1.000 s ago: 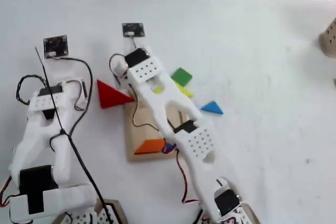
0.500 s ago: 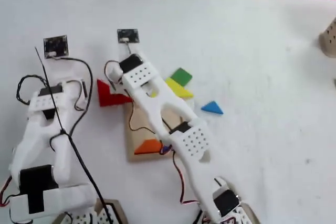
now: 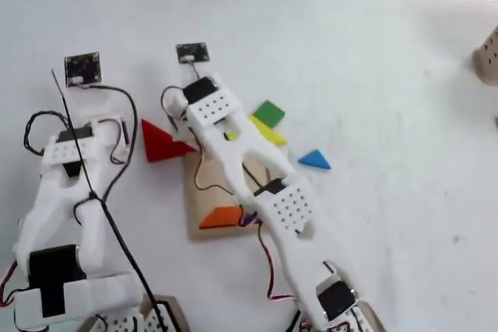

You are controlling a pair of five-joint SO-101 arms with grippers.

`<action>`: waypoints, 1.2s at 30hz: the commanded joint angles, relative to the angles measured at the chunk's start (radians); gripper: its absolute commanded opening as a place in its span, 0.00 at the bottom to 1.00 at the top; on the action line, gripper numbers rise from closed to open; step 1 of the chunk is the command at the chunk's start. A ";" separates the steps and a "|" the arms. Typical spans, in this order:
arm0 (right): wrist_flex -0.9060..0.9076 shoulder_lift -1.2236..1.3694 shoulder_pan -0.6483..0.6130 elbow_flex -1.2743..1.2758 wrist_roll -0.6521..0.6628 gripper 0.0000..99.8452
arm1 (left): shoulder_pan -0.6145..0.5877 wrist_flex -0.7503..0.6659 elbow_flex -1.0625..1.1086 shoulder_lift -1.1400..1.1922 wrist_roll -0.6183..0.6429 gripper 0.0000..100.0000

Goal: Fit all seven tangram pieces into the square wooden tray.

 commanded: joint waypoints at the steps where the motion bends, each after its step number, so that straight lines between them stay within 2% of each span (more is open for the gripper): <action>1: 0.015 -0.005 0.013 -0.018 0.012 0.23 | -0.008 -0.028 -0.011 -0.045 -0.008 0.02; 5: 0.015 -0.007 0.015 -0.018 0.018 0.20 | -0.010 -0.028 -0.011 -0.045 -0.008 0.02; 10: 0.010 -0.005 0.035 -0.061 0.008 0.23 | -0.008 -0.028 -0.011 -0.045 -0.008 0.02; 14: 0.005 -0.002 0.030 -0.086 -0.058 0.23 | -0.007 -0.028 -0.014 -0.045 -0.008 0.02; 25: -0.007 0.039 0.048 -0.097 -0.057 0.22 | -0.008 -0.028 -0.011 -0.045 -0.008 0.02; 31: -0.007 0.041 0.068 -0.095 0.021 0.10 | -0.010 -0.028 -0.011 -0.045 -0.008 0.02; 36: 0.039 0.038 0.071 -0.095 0.087 0.08 | -0.012 -0.028 -0.011 -0.045 -0.008 0.02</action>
